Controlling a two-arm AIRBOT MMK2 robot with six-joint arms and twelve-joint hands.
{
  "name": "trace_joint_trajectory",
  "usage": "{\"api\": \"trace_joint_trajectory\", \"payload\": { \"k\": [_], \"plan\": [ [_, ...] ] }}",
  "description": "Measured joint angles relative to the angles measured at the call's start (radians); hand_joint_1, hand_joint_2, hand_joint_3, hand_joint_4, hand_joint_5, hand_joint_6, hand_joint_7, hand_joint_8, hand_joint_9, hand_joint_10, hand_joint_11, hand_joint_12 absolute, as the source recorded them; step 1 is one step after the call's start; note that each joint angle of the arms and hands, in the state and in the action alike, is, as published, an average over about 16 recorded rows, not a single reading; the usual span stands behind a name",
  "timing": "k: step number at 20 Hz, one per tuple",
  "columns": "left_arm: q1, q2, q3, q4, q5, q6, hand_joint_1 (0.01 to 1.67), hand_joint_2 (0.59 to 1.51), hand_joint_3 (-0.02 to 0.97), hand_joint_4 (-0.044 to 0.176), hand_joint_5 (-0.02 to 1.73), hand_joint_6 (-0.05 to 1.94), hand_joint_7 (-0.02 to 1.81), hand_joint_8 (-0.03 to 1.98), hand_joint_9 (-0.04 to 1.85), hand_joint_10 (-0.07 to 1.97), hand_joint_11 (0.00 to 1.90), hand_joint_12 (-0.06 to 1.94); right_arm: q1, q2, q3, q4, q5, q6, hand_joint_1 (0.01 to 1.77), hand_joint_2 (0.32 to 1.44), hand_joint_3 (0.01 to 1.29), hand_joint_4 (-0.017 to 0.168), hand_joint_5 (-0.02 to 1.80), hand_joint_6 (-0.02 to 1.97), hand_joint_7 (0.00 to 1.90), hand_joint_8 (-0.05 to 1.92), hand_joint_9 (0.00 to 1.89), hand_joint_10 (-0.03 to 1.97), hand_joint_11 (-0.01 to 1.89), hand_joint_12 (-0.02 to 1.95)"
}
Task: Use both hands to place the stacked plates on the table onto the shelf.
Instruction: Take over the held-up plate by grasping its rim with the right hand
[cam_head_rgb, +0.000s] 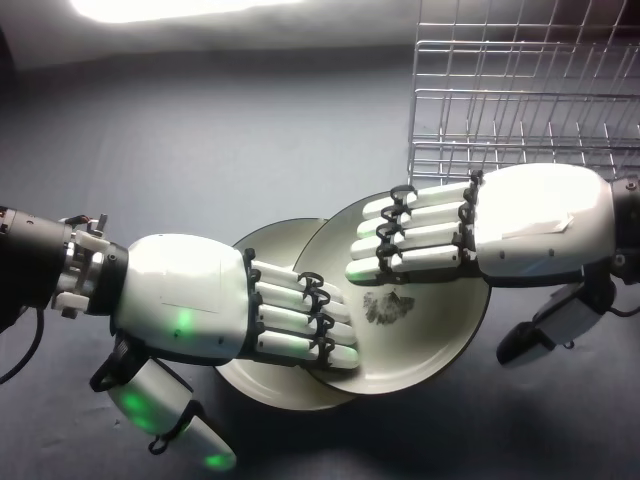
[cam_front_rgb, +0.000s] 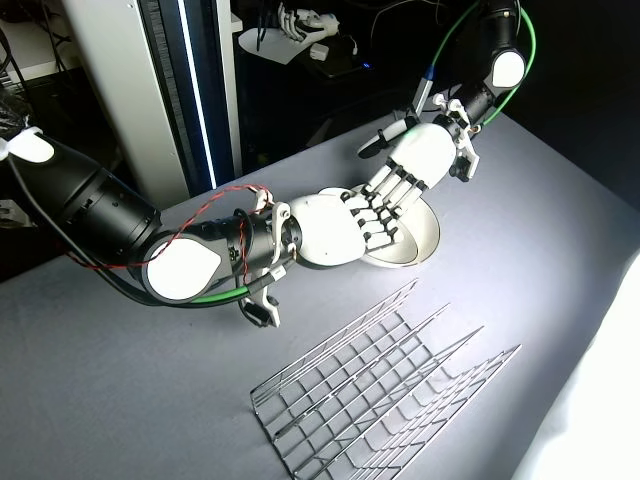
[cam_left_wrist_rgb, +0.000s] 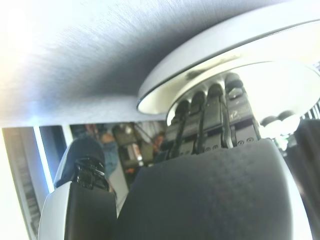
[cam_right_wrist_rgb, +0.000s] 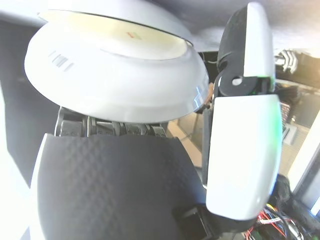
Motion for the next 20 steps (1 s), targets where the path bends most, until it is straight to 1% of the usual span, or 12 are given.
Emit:
{"api": "trace_joint_trajectory", "payload": {
  "k": [4, 7, 9, 14, 20],
  "plan": [
    [0.0, -0.002, 0.001, -0.006, 0.001, -0.002, 0.01, 1.195, 0.016, -0.008, -0.01, -0.03, -0.01, -0.02, -0.01, -0.01, 0.02, 0.0, 0.007, -0.01, 0.017, -0.001, -0.004, 0.001, 1.12, 0.87, 0.01, -0.002, 0.02, 0.0, 0.02, -0.01, 0.02, 0.02, 0.02, 0.16],
    [0.0, -0.002, 0.001, -0.01, 0.001, -0.003, 0.01, 1.196, 0.016, -0.008, -0.01, -0.03, -0.01, -0.02, -0.01, -0.01, 0.02, 0.0, 0.013, -0.018, 0.025, 0.0, -0.007, 0.001, 1.15, 0.89, 0.01, -0.002, 0.06, 0.01, 0.08, 0.01, 0.08, 0.04, 0.03, 0.38],
    [0.0, -0.002, 0.002, -0.012, 0.0, -0.005, 0.01, 1.196, 0.015, -0.008, -0.01, -0.03, -0.01, -0.02, -0.01, -0.01, 0.02, 0.0, 0.019, -0.022, 0.028, 0.003, -0.005, 0.0, 1.2, 0.91, 0.01, -0.002, 0.15, 0.04, 0.16, 0.06, 0.16, 0.1, 0.09, 0.56],
    [0.001, -0.002, 0.007, -0.017, -0.005, -0.015, 0.01, 1.195, 0.015, -0.009, -0.01, -0.03, -0.01, -0.02, 0.0, -0.01, 0.02, 0.0, 0.03, -0.031, 0.03, 0.008, 0.006, -0.003, 1.31, 0.94, 0.01, 0.001, 0.42, 0.21, 0.44, 0.24, 0.41, 0.35, 0.31, 0.97],
    [-0.022, 0.007, 0.02, -0.022, -0.016, -0.038, 0.01, 1.188, 0.015, -0.006, 0.0, -0.02, 0.0, -0.01, 0.01, 0.0, 0.01, 0.0, 0.04, -0.035, 0.03, 0.016, 0.026, -0.007, 1.4, 0.93, 0.01, 0.004, 0.77, 0.54, 0.8, 0.49, 0.76, 0.68, 0.64, 1.31]
  ]
}}
